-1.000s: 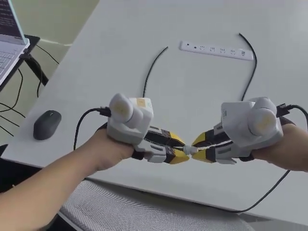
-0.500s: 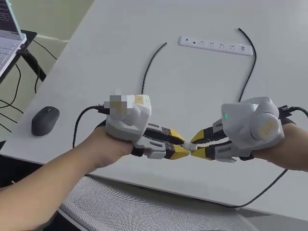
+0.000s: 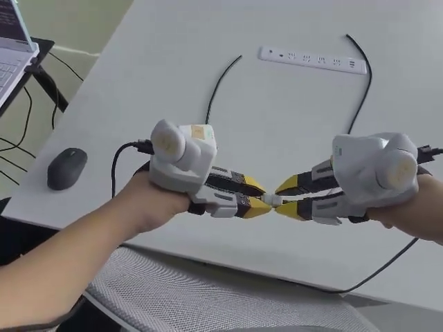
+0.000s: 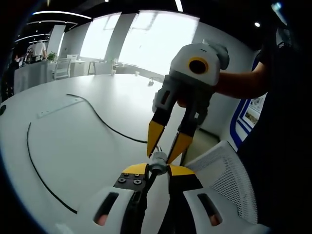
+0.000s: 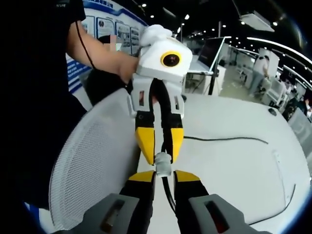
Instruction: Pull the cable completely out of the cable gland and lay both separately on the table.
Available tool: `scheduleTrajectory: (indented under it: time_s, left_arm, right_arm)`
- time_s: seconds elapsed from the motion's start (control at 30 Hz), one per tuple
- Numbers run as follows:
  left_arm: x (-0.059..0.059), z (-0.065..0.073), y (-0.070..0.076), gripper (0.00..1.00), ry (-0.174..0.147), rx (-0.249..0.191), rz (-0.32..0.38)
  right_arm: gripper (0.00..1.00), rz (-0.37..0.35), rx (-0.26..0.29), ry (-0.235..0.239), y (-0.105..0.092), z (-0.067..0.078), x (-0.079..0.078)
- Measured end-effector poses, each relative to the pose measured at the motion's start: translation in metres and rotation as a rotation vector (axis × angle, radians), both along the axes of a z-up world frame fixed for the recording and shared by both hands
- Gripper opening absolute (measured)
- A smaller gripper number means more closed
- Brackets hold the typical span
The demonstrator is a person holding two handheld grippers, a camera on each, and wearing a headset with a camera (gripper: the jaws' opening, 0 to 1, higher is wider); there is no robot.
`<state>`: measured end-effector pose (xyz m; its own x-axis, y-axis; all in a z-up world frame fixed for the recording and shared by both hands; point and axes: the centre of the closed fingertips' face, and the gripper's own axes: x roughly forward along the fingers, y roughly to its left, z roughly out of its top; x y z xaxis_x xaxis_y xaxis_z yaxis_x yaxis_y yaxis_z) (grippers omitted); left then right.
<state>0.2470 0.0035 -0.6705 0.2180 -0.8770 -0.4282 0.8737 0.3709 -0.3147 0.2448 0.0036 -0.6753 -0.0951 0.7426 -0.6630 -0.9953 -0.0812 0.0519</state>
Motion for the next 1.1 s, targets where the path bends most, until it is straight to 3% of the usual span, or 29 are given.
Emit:
scheduleTrajectory:
  time_s: [0.1, 0.17, 0.2, 0.3, 0.33, 0.4, 0.47, 0.5, 0.57, 0.67, 0.7, 0.73, 0.8, 1.0, 1.1]
  left_arm:
    - [-0.001, 0.003, 0.0, 0.15, -0.011, 0.002, -0.005]
    - [-0.002, 0.004, 0.0, 0.15, -0.023, 0.011, -0.01]
    - [-0.002, 0.004, 0.0, 0.15, -0.026, 0.014, -0.011]
    - [-0.002, 0.007, 0.0, 0.15, -0.045, 0.017, -0.02]
    - [-0.002, 0.007, 0.0, 0.15, -0.052, 0.018, -0.024]
    - [-0.001, 0.008, 0.0, 0.15, -0.066, 0.026, -0.032]
    - [0.0, 0.009, -0.001, 0.15, -0.075, 0.03, -0.037]
    - [0.0, 0.01, -0.001, 0.15, -0.078, 0.031, -0.037]
    - [0.0, 0.011, -0.001, 0.15, -0.087, 0.032, -0.042]
    - [0.0, 0.012, -0.002, 0.15, -0.09, 0.029, -0.045]
    - [0.0, 0.012, -0.002, 0.15, -0.09, 0.029, -0.045]
    - [0.0, 0.012, -0.002, 0.15, -0.09, 0.029, -0.046]
    - [0.0, 0.012, -0.002, 0.15, -0.089, 0.027, -0.042]
    - [-0.001, 0.014, -0.001, 0.15, -0.088, 0.025, -0.039]
    - [-0.002, 0.013, -0.001, 0.15, -0.092, 0.027, -0.041]
  right_arm:
    - [0.12, -0.024, 0.017, 0.043, -0.003, 0.003, 0.001]
    - [0.12, -0.075, 0.044, 0.123, -0.004, 0.006, 0.002]
    - [0.13, -0.097, 0.069, 0.192, -0.004, 0.01, 0.001]
    - [0.15, -0.127, 0.114, 0.286, -0.003, 0.015, 0.0]
    - [0.14, -0.143, 0.118, 0.352, -0.003, 0.016, -0.003]
    - [0.13, -0.157, 0.147, 0.39, -0.002, 0.017, 0.0]
    - [0.14, -0.17, 0.14, 0.441, -0.003, 0.016, -0.001]
    - [0.14, -0.17, 0.147, 0.438, -0.004, 0.015, 0.002]
    - [0.14, -0.176, 0.16, 0.541, -0.003, 0.018, -0.003]
    - [0.13, -0.185, 0.196, 0.546, -0.001, 0.02, 0.003]
    - [0.13, -0.187, 0.21, 0.606, 0.001, 0.023, 0.0]
    - [0.13, -0.191, 0.213, 0.62, 0.001, 0.023, 0.0]
    - [0.11, -0.183, 0.201, 0.606, 0.002, 0.021, 0.001]
    - [0.1, -0.152, 0.203, 0.632, 0.008, 0.023, -0.006]
    - [0.1, -0.129, 0.159, 0.62, 0.008, 0.017, -0.011]
